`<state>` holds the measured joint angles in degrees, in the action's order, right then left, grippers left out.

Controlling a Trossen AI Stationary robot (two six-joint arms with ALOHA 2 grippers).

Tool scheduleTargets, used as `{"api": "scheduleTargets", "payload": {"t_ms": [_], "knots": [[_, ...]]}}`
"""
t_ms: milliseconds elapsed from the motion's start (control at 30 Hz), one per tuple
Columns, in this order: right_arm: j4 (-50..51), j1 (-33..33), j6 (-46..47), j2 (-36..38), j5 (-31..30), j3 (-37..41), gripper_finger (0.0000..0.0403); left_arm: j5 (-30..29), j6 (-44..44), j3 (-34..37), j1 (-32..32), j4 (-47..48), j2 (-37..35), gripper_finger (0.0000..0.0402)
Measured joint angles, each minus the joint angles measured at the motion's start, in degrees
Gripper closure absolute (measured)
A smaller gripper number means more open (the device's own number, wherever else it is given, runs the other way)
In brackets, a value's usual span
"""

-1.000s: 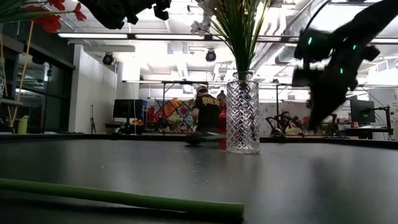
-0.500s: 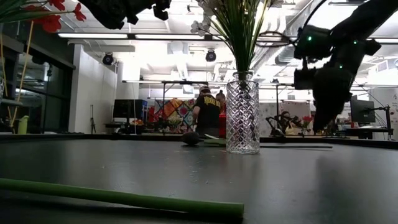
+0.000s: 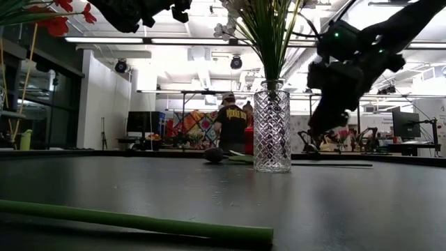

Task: Sort flowers into vase by color
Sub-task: Put the top black tulip into the red vase

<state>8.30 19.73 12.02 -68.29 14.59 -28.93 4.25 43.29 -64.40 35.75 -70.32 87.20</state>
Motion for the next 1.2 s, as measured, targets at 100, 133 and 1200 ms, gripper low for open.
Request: {"api": "scheduleTargets", "payload": {"t_ms": [100, 133, 1200], "knots": [[-5.36, 0.0, -3.15, -4.05, -0.02, 0.0, 0.0176, -0.02, 0.04, 0.0, 0.0, -0.02, 0.0, 0.0185], [-7.28, 0.0, -4.38, -5.79, -0.19, 0.0, 0.0176, 0.0, 0.04, 0.0, 0.0, -0.04, 0.0, 0.0185], [-28.69, 0.18, -16.63, -33.33, -7.23, -7.1, 0.0325, 3.78, 1.14, 0.0, 0.02, -0.07, 0.0, 0.0185]]}}
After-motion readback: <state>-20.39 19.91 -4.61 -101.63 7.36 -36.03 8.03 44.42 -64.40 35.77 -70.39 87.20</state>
